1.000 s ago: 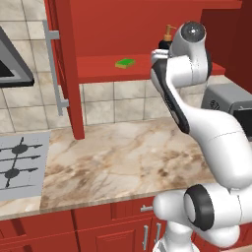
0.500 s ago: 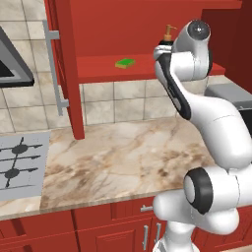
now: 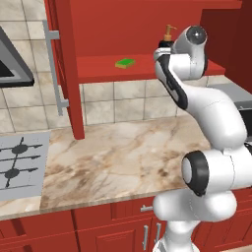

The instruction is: Locate and retrieve the sponge and soap dispenser from the cabinet. Place them next to the sink.

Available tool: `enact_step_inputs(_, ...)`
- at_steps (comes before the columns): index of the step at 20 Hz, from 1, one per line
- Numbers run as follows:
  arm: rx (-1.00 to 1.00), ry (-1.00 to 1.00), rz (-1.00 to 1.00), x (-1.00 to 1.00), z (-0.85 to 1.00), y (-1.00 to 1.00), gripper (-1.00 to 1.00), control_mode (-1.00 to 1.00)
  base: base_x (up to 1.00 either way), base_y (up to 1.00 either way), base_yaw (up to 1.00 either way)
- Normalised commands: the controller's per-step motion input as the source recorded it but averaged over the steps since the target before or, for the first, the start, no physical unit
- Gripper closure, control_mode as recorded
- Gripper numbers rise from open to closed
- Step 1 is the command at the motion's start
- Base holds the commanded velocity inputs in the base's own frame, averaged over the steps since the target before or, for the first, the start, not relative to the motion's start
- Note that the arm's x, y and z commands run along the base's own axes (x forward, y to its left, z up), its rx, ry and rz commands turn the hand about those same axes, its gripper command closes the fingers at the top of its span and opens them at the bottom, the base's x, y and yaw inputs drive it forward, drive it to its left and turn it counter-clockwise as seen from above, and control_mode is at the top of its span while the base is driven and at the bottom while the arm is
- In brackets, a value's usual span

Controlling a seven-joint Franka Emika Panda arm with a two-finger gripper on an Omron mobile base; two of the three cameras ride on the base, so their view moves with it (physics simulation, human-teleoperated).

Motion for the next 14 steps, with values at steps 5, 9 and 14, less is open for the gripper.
enact_step_inputs(5, -0.1, 0.11, 0.0, 0.49, 0.15, -0.01, -1.0, -1.0, 0.0, 0.0, 0.0)
enact_step_inputs(9, -0.1, 0.14, 0.0, 0.51, 0.02, -0.05, -1.0, -1.0, 0.0, 0.0, 0.0)
enact_step_inputs(14, -0.04, 0.0, 0.0, 0.29, -0.06, -0.01, -1.0, -1.0, 0.0, 0.0, 0.0)
